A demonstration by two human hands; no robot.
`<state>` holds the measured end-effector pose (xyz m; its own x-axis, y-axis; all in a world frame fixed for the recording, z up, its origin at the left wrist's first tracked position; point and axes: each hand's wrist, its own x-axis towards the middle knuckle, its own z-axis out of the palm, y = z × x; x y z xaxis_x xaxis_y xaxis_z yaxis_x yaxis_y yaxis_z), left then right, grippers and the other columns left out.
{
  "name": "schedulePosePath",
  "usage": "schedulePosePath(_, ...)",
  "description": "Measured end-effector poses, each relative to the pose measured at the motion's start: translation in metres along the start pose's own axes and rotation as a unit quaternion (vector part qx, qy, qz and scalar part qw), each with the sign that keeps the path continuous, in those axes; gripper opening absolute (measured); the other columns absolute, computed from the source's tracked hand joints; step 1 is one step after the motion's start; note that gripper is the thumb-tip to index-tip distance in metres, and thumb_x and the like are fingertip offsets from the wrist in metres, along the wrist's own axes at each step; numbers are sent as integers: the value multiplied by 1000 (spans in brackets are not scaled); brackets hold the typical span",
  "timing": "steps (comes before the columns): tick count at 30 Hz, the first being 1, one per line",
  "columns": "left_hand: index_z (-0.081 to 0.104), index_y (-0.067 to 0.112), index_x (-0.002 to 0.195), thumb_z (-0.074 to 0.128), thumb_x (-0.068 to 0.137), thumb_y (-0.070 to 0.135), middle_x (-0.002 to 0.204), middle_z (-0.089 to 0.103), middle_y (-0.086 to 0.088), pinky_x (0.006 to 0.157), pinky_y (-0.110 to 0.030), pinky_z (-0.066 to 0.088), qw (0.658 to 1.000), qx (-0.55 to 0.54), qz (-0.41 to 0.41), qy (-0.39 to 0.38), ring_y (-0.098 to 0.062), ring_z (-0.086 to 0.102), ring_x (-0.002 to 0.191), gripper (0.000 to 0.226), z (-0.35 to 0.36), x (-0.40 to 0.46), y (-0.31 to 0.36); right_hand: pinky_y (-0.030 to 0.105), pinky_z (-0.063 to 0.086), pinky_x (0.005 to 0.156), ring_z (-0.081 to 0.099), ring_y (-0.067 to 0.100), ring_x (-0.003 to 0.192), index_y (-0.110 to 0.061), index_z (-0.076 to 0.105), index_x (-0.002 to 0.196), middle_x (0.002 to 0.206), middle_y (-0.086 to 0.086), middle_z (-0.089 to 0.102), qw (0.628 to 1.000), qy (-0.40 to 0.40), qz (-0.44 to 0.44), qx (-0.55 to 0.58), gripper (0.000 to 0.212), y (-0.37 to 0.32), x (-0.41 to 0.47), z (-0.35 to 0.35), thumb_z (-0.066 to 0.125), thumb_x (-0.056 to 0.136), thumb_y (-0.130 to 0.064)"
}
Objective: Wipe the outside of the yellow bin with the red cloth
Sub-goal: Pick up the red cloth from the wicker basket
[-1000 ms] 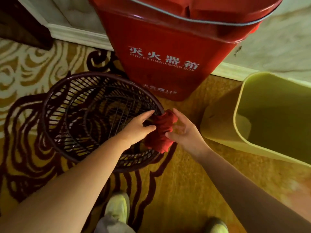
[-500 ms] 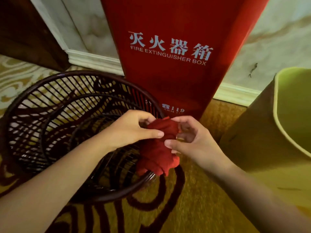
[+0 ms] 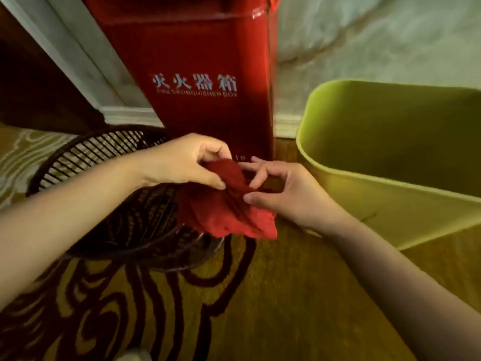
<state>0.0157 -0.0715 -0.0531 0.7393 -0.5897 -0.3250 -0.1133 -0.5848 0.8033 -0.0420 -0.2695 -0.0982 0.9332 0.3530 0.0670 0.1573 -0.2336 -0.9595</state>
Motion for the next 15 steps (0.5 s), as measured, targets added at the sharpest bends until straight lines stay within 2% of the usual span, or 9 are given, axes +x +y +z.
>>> schedulePosePath(1,62,28,75,73,66,3,73,73,9,63,-16,51,1000,-4,5,-6,-2,64,71,28,6,1,4,30,35,108,53,-1,113,-24,56,64,107,1,66,999,-14,-1,33,28,1,-6,-3,75,69,-5)
schedulePosePath(3,62,27,75,73,67,4,74,73,6,62,-19,53,1000,-8,7,-23,-6,65,71,26,18,5,13,16,46,88,62,2,92,-19,54,69,89,4,68,996,-13,8,90,28,4,-18,-9,72,70,2)
schedulePosePath(6,64,25,76,75,66,10,75,74,2,63,-24,55,999,1,0,-42,-12,66,70,21,34,10,22,19,52,73,61,16,78,-20,51,91,84,7,67,984,-5,64,169,40,13,-37,-20,70,70,7)
schedulePosePath(9,65,24,76,76,65,11,76,75,0,64,-23,53,999,10,5,-43,-10,65,68,20,55,18,26,21,52,77,63,13,79,-20,57,107,87,6,68,982,-14,101,161,47,23,-53,-29,72,69,3)
schedulePosePath(12,66,25,75,75,65,10,72,74,2,58,-19,51,999,-4,-3,-53,-7,65,64,20,79,30,28,21,54,77,66,11,80,-13,65,101,89,7,70,980,5,135,142,35,29,-69,-36,73,70,-1)
schedulePosePath(15,66,23,77,76,64,8,70,73,3,56,-19,51,996,-12,-8,-91,-10,67,64,22,95,42,29,21,56,66,69,13,72,-15,71,86,79,3,74,983,16,160,87,17,29,-84,-48,74,71,-8)
